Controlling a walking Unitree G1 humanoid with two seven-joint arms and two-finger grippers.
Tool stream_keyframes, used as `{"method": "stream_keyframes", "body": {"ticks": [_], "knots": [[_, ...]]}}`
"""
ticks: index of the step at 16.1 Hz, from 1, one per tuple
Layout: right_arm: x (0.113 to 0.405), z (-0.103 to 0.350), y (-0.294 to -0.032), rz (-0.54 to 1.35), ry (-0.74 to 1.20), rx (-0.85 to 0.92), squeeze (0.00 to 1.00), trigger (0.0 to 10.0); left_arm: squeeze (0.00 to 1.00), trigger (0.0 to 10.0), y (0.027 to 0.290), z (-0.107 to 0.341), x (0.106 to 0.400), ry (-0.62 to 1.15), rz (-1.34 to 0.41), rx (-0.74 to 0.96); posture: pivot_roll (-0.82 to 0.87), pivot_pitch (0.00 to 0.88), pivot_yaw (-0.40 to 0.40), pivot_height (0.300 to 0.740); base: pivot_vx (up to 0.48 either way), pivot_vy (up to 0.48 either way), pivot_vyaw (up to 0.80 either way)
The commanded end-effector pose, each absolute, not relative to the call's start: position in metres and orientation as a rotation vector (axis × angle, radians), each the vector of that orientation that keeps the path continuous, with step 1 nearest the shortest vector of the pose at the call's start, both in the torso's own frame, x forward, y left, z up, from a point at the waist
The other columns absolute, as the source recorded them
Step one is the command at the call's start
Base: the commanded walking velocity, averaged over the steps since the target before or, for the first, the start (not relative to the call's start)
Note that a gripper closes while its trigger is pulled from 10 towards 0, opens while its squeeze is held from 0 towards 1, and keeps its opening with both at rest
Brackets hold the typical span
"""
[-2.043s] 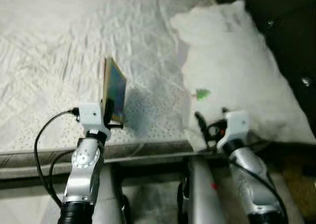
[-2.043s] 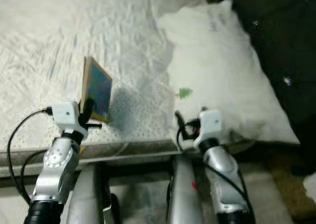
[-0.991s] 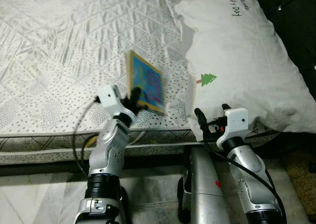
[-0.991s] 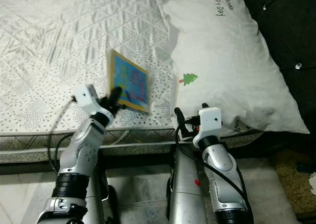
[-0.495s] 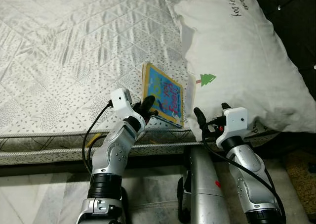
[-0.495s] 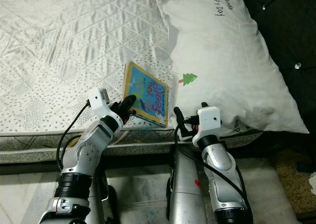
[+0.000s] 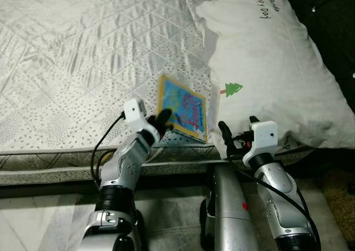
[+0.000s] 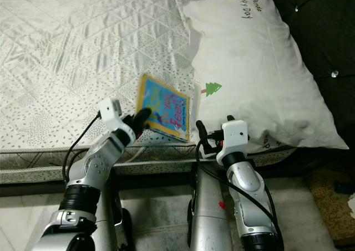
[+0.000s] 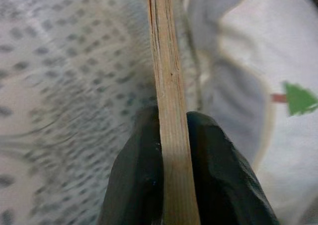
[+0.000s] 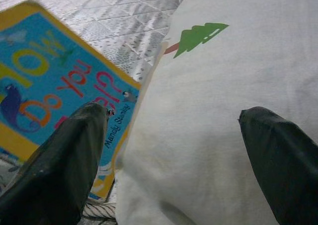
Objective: Clean up the room
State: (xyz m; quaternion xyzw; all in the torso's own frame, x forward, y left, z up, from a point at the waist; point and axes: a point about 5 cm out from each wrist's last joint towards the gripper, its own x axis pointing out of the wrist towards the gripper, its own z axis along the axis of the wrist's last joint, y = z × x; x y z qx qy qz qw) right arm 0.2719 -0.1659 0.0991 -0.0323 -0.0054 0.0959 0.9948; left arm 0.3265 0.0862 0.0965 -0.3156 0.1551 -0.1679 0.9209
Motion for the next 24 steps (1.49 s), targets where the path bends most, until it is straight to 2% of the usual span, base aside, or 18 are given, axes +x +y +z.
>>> {"method": "stream_keyframes", "body": {"ticks": [1, 4, 6, 15, 19, 24], "knots": [[0.271, 0.098, -0.167, 0.191, -0.011, -0.07, 0.0, 10.0, 1.0, 10.0, 0.079, 0.084, 0.323, 0.394, -0.361, -0.616, -0.12, 0.136, 0.003, 0.527, 0.0, 0.0, 0.0], [0.271, 0.099, -0.167, 0.191, -0.013, -0.073, 0.0, 10.0, 1.0, 10.0, 0.088, 0.076, 0.323, 0.428, -0.305, -0.567, -0.12, 0.136, 0.002, 0.527, 0.0, 0.0, 0.0], [0.272, 0.099, -0.168, 0.189, -0.013, -0.074, 0.0, 10.0, 1.0, 10.0, 0.105, 0.075, 0.326, 0.405, -0.227, -0.555, -0.11, 0.137, 0.0, 0.527, 0.0, 0.0, 0.0], [0.276, 0.099, -0.168, 0.187, -0.019, -0.08, 0.0, 10.0, 1.0, 10.0, 0.138, 0.079, 0.342, 0.365, -0.133, -0.421, -0.11, 0.124, 0.001, 0.527, 0.0, 0.0, 0.0], [0.28, 0.1, -0.163, 0.197, -0.033, -0.081, 0.0, 10.0, 1.0, 10.0, 0.145, 0.08, 0.338, 0.316, -0.067, -0.293, -0.1, 0.108, 0.018, 0.527, 0.0, 0.0, 0.0], [0.287, 0.103, -0.161, 0.198, -0.049, -0.084, 0.0, 10.0, 1.0, 10.0, 0.145, 0.093, 0.317, 0.214, -0.068, -0.256, -0.09, 0.089, 0.022, 0.527, 0.0, 0.0, 0.0]]}}
